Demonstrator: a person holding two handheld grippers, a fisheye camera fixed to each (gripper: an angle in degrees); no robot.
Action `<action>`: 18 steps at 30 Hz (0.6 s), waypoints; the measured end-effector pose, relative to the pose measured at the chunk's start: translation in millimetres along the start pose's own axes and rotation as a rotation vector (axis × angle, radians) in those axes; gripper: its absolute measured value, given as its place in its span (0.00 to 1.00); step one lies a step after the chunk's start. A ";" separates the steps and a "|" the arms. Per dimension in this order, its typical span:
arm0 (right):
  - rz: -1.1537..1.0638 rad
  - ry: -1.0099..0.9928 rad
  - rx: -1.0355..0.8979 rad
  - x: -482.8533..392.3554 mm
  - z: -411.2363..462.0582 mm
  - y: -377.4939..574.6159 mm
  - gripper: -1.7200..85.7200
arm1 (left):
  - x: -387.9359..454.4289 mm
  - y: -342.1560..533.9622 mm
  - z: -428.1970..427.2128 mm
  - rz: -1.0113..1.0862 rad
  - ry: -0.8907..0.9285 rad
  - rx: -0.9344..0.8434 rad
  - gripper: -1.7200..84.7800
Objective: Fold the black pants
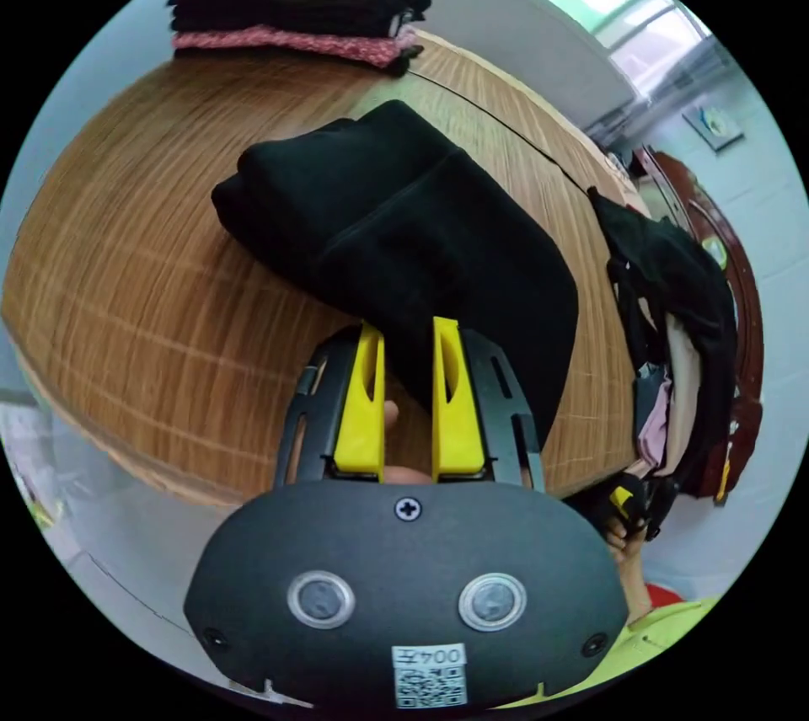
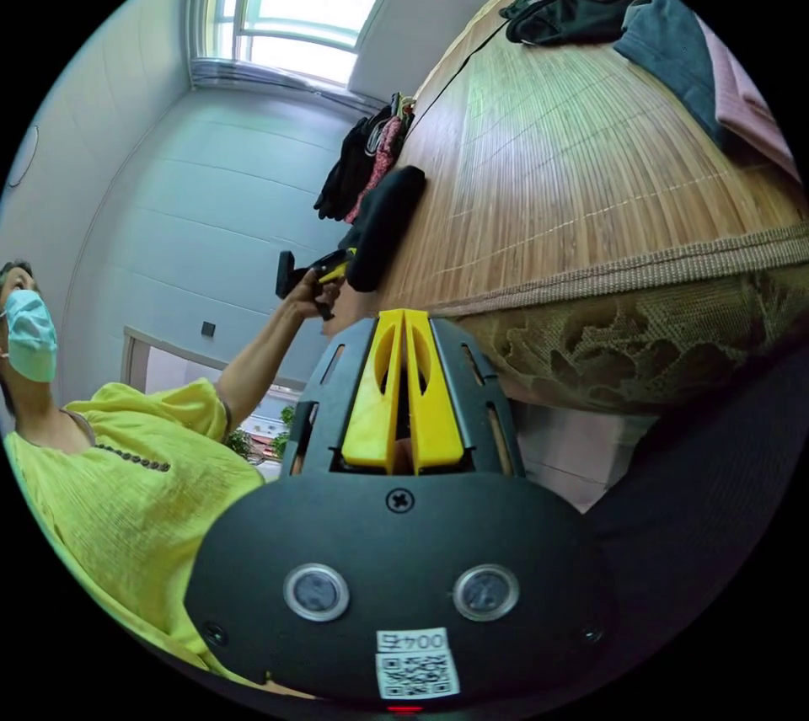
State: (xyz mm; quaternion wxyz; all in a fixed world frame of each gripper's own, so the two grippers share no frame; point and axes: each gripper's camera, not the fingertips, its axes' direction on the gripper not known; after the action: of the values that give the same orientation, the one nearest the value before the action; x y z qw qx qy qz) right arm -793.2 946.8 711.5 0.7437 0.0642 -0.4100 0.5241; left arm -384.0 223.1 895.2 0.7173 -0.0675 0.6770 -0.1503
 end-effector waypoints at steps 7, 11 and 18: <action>0.002 -0.014 -0.047 2.5 15.4 -10.1 0.02 | 25.9 -94.3 23.9 0.314 -0.074 -0.135 0.13; -0.058 0.032 -0.030 -9.7 19.3 -17.7 0.04 | 41.5 -132.2 36.1 0.430 -0.134 -0.165 0.13; -0.268 0.143 -0.003 -63.6 63.0 -115.3 0.15 | -32.9 -100.6 -22.6 0.039 0.168 0.105 0.11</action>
State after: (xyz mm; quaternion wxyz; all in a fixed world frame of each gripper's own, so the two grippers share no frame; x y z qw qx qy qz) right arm -738.6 816.4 748.3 0.8346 0.0797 -0.3443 0.4226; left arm -420.2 140.5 955.0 0.6635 -0.0037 0.7271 -0.1764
